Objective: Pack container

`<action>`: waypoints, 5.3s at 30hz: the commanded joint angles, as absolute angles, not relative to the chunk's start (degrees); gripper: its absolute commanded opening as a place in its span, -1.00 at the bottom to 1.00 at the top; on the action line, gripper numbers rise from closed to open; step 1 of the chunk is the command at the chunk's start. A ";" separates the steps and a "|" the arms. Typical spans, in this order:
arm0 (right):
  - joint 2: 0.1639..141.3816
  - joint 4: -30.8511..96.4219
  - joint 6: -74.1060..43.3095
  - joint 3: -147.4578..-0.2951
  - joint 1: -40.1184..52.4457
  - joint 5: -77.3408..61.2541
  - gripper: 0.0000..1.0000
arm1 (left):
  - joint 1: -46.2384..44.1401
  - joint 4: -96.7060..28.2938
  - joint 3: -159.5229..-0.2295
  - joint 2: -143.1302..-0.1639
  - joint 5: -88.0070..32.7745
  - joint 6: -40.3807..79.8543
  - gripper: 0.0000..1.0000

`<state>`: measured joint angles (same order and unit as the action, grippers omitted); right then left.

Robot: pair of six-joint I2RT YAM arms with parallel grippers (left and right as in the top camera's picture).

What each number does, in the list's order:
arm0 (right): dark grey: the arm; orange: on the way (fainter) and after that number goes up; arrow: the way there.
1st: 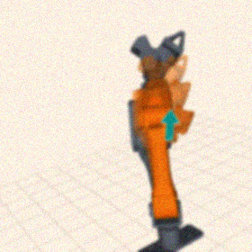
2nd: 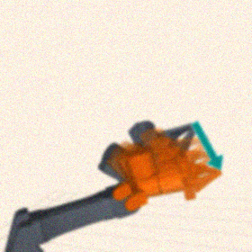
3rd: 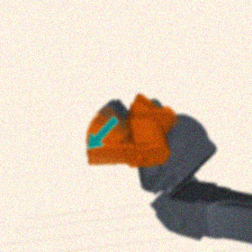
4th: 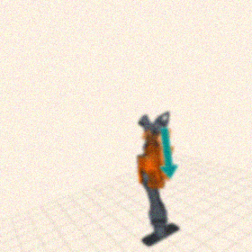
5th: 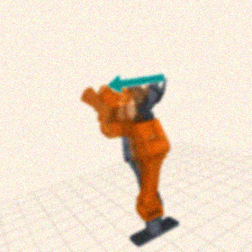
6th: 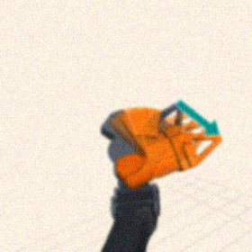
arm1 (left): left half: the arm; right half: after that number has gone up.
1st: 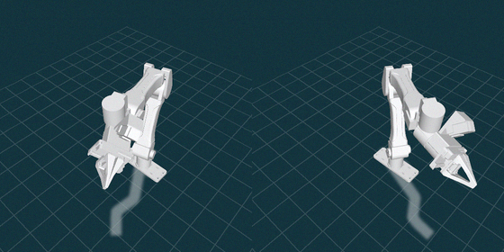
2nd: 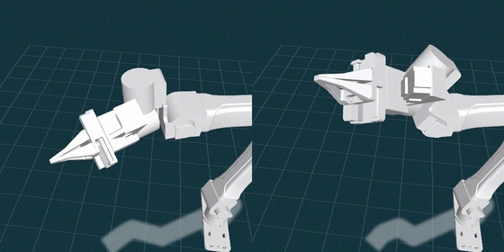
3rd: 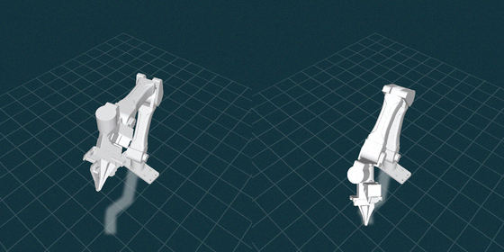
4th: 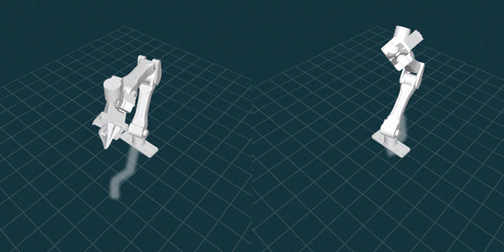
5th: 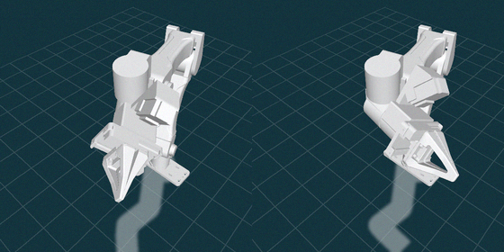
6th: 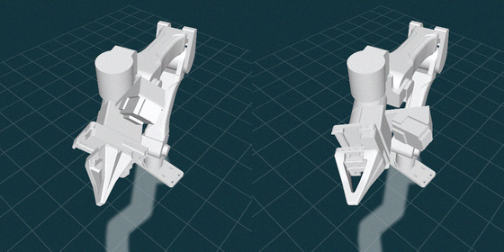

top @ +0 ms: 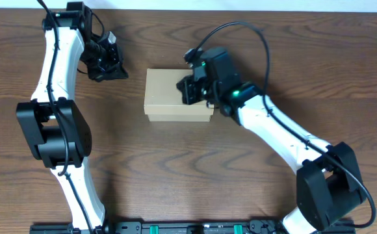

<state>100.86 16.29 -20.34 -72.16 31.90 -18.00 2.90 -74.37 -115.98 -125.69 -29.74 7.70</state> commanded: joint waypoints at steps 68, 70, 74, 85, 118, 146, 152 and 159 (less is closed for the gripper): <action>41.56 54.35 -5.15 -65.01 28.91 3.64 0.98 | -9.93 -87.15 -111.81 -76.60 -15.77 7.33 0.91; 37.30 55.31 -6.55 -62.63 28.91 3.62 0.98 | -13.34 -84.73 -107.55 -72.03 -13.08 9.91 0.91; 29.58 56.40 -9.85 -58.61 28.91 3.57 0.99 | -19.05 -78.70 -97.49 -62.00 -10.02 14.92 0.92; 15.42 55.94 -14.87 -48.07 28.91 3.64 0.98 | -21.50 -73.06 -74.56 -39.88 -10.11 18.24 0.91; 15.27 56.88 -18.22 -47.55 28.91 3.64 0.98 | -21.45 -78.22 -70.85 -33.67 -3.11 15.22 0.91; 15.27 56.86 -18.22 -47.55 28.91 3.62 0.98 | -3.84 -39.55 -24.51 -6.39 4.86 -5.50 0.91; 15.27 56.86 -18.22 -47.55 28.91 3.64 0.99 | -2.50 -38.24 -18.85 -3.40 4.89 -4.05 0.91; 15.27 56.88 -18.22 -47.55 28.91 3.62 0.99 | 0.10 -38.30 -15.68 -1.87 4.86 -3.62 0.91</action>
